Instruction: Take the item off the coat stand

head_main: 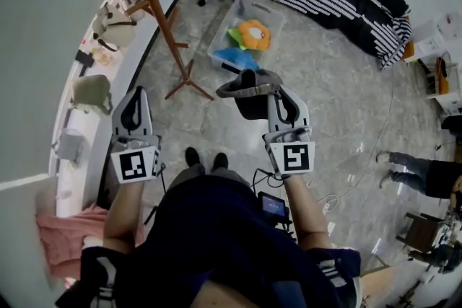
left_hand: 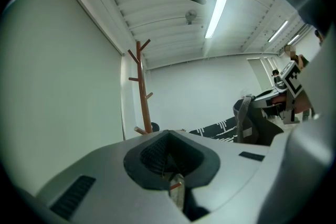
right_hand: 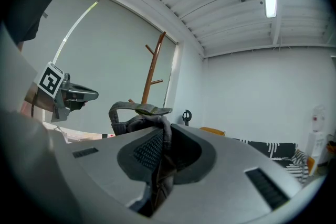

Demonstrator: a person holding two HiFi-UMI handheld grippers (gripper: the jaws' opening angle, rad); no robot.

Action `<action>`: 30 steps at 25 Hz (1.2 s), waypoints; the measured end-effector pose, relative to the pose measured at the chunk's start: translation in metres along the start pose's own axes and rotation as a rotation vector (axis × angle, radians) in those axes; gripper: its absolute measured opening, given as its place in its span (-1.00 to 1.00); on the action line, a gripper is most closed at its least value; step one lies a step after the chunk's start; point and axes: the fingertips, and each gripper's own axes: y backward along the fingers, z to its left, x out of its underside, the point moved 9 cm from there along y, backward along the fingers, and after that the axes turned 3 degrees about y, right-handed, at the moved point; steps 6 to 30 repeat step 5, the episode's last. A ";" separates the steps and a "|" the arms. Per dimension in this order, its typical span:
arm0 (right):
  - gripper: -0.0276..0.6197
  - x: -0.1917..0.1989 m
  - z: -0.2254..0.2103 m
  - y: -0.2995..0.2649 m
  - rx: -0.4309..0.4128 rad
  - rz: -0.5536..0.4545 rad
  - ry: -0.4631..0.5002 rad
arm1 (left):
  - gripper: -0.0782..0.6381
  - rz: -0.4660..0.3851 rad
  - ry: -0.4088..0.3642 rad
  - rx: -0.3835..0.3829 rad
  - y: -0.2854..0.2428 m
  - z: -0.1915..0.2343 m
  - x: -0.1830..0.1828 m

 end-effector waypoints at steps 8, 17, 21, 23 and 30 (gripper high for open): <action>-0.80 -0.001 0.001 0.000 -0.002 -0.006 0.007 | -0.72 0.004 0.001 -0.003 0.001 -0.001 0.000; -0.80 -0.001 0.001 0.000 -0.002 -0.006 0.007 | -0.72 0.004 0.001 -0.003 0.001 -0.001 0.000; -0.80 -0.001 0.001 0.000 -0.002 -0.006 0.007 | -0.72 0.004 0.001 -0.003 0.001 -0.001 0.000; -0.80 -0.001 0.001 0.000 -0.002 -0.006 0.007 | -0.72 0.004 0.001 -0.003 0.001 -0.001 0.000; -0.80 -0.001 0.001 0.000 -0.002 -0.006 0.007 | -0.72 0.004 0.001 -0.003 0.001 -0.001 0.000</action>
